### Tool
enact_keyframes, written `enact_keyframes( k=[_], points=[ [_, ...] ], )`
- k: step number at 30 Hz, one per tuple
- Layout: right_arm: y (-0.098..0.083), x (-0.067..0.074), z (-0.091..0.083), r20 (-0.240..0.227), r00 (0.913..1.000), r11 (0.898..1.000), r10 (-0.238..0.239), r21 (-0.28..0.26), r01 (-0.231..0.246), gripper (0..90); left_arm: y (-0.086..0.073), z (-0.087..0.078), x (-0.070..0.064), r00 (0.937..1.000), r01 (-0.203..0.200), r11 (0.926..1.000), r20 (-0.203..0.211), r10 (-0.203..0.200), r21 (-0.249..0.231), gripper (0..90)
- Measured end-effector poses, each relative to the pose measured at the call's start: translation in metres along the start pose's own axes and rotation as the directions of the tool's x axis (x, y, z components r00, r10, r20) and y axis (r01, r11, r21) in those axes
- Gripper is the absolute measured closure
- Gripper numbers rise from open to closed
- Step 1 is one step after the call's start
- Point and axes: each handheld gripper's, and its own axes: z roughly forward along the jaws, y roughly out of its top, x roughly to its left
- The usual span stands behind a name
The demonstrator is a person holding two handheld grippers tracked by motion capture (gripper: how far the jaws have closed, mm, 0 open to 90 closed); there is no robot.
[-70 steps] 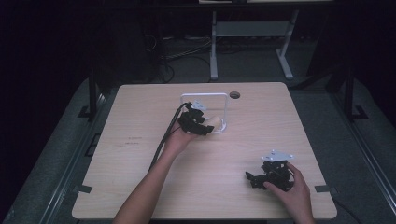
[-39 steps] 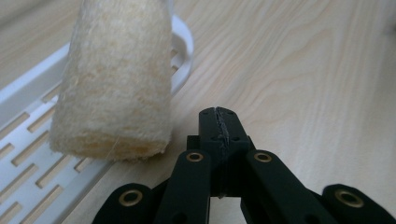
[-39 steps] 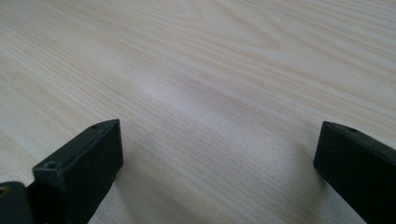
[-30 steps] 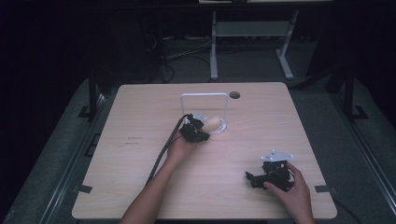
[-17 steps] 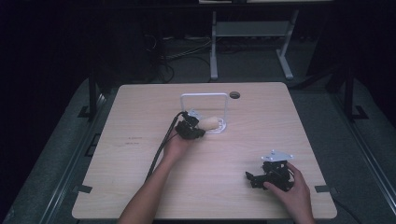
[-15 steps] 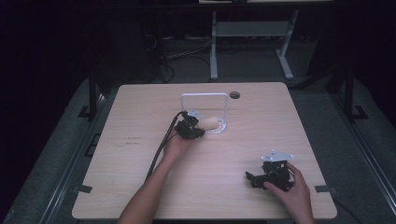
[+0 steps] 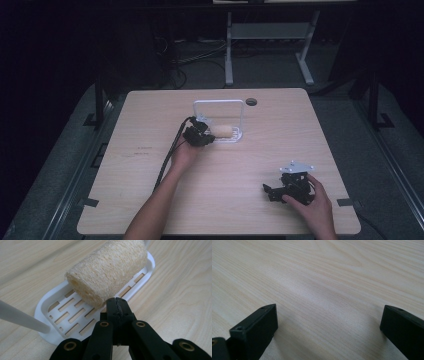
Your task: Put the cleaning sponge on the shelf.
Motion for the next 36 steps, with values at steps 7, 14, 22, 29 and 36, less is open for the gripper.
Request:
enact_keyframes(
  k=[7, 14, 22, 29, 36],
  points=[
    [0.000, 0.000, 0.000, 0.000, 1.0000, 1.000, 0.000, 0.000, 0.000, 0.9, -0.002, -0.004, -0.004, 0.9999, -0.004, 1.0000, 0.011, 0.004, 0.000, 90.0],
    [0.000, 0.000, 0.000, 0.000, 1.0000, 1.000, 0.000, 0.000, 0.000, 1.0, -0.007, -0.014, -0.009, 0.9998, 0.003, 1.0000, 0.022, -0.003, -0.003, 90.0],
    [0.000, 0.000, 0.000, 0.000, 1.0000, 1.000, 0.000, 0.000, 0.000, 0.9, -0.017, -0.033, -0.012, 0.9997, 0.009, 0.9999, 0.022, -0.008, -0.006, 80.9],
    [0.000, 0.000, 0.000, 0.000, 1.0000, 1.000, 0.001, 0.001, -0.001, 1.0, -0.024, -0.049, -0.012, 0.9999, 0.010, 0.9999, 0.003, -0.010, -0.005, 56.6],
    [0.000, 0.000, 0.000, 0.001, 1.0000, 1.000, 0.002, 0.001, -0.002, 1.0, -0.038, -0.060, -0.013, 0.9998, 0.004, 1.0000, -0.020, -0.004, 0.001, 32.7]
  ],
)
